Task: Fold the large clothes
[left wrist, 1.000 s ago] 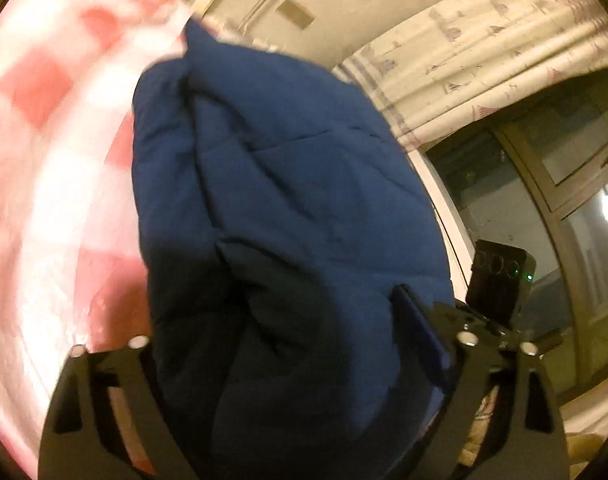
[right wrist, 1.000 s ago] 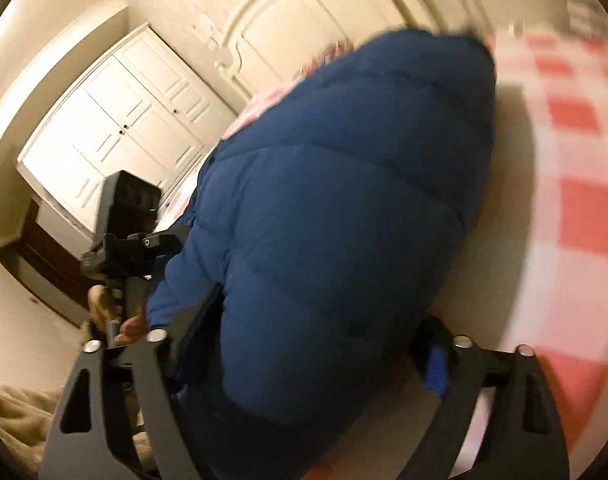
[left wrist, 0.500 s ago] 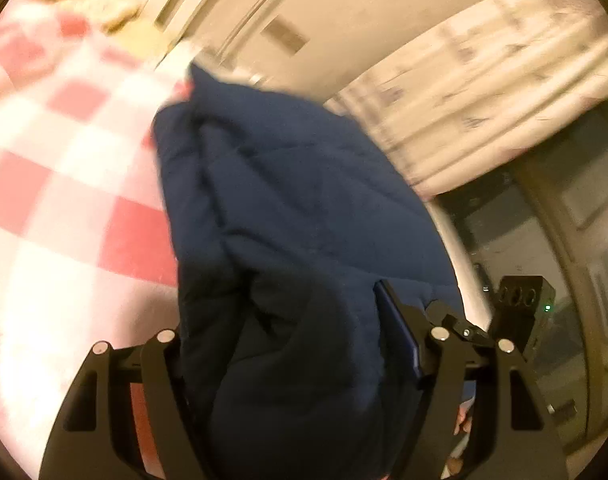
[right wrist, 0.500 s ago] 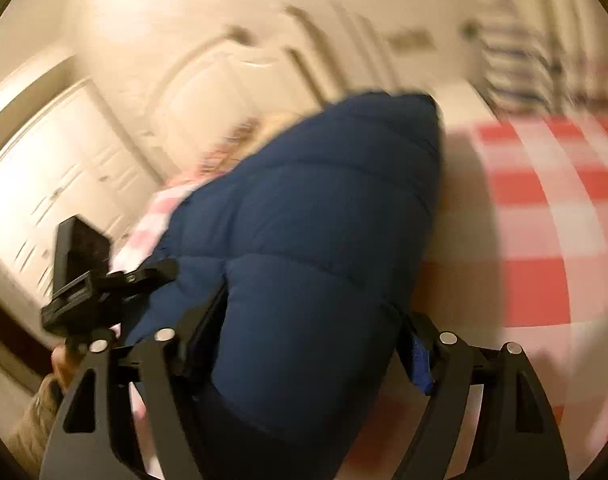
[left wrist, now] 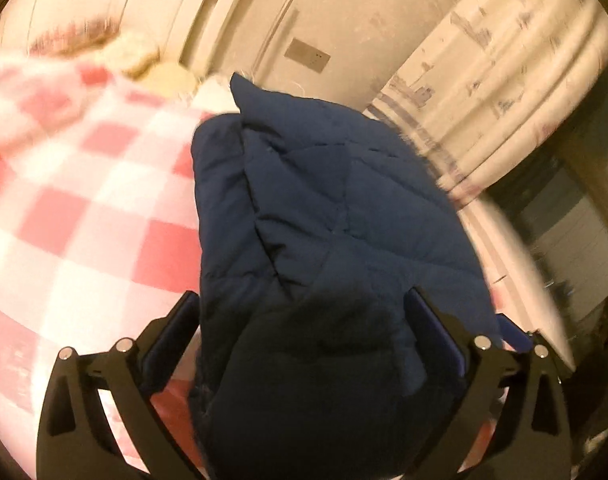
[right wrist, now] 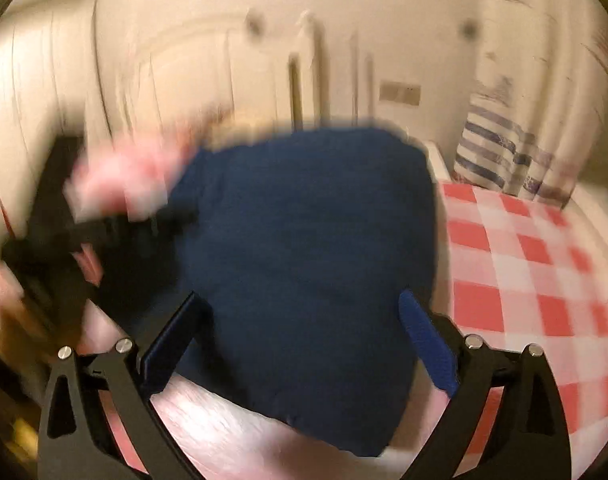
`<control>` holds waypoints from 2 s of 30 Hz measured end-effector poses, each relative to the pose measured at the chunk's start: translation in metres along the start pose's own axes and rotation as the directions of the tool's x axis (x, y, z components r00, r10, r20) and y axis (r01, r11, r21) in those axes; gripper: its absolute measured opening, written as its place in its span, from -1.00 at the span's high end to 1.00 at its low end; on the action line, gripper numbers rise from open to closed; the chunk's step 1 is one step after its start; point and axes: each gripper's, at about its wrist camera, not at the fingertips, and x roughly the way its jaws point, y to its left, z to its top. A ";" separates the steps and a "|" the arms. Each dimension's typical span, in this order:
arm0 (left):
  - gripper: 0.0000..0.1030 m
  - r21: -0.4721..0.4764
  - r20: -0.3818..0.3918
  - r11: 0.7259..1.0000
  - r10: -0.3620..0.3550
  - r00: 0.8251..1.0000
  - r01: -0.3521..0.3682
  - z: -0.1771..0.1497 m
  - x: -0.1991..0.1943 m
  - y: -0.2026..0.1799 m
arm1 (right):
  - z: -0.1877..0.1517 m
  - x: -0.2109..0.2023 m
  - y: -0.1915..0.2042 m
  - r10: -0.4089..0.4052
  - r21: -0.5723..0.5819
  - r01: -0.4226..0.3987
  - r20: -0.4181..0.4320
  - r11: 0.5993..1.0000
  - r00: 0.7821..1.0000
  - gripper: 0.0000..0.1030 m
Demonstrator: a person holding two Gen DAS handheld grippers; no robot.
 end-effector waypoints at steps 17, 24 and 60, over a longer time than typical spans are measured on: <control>-0.96 0.200 0.528 0.810 0.384 0.757 -0.551 -0.069 -0.209 -0.103 | -0.035 -0.177 -0.010 -0.039 0.131 0.007 0.243 0.991 0.969 -0.91; -0.96 0.212 0.425 0.863 0.341 0.838 -0.459 -0.130 -0.207 -0.107 | -0.074 -0.194 0.000 -0.095 0.166 0.056 0.238 0.985 0.967 -0.91; -0.96 0.250 0.356 0.863 0.339 0.871 -0.438 -0.166 -0.189 -0.102 | -0.101 -0.181 0.036 -0.113 0.149 0.087 0.176 0.985 0.978 -0.91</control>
